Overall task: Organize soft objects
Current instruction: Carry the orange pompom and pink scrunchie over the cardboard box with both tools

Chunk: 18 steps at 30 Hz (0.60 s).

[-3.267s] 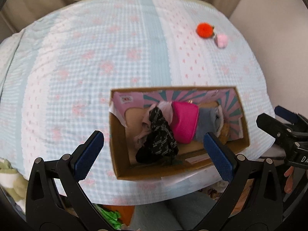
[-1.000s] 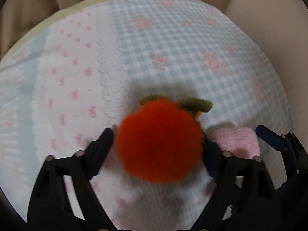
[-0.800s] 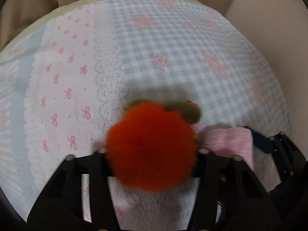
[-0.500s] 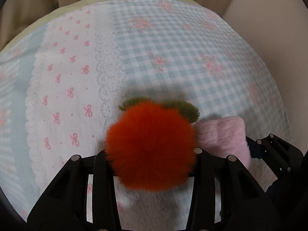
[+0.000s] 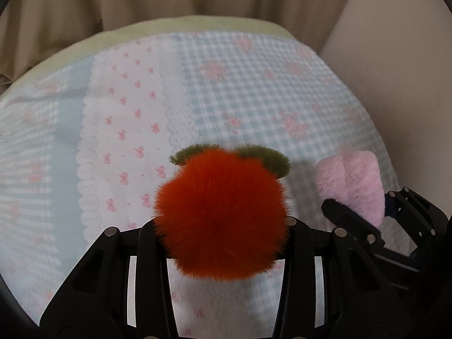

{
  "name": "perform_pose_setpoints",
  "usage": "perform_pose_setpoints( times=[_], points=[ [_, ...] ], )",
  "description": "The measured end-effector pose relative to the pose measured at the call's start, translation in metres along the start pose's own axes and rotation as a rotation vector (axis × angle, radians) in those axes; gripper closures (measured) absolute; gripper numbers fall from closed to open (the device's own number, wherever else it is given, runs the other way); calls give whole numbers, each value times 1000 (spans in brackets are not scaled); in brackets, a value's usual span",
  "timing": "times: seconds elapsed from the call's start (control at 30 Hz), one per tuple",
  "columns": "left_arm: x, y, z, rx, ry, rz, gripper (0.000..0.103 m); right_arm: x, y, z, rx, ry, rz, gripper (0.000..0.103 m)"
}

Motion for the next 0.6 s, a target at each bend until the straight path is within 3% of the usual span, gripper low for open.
perform_pose_setpoints(
  times=[0.37,0.6],
  points=[
    [-27,113,-5,4,18,84,67,15,95,-27,-10,-27,65,71],
    [-73,203,-22,8,38,126,67,9,168,-67,-10,-34,82,71]
  ],
)
Point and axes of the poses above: each gripper's, at about its wrist camera, not at the fingertips, and y roughly against the way its jaws point, z to its right, x to its top, the point moved 2 cm from there along -y, roughly the way its jaws point, and after that the axes turned 13 degrees about -z, right-handed, at the moved point
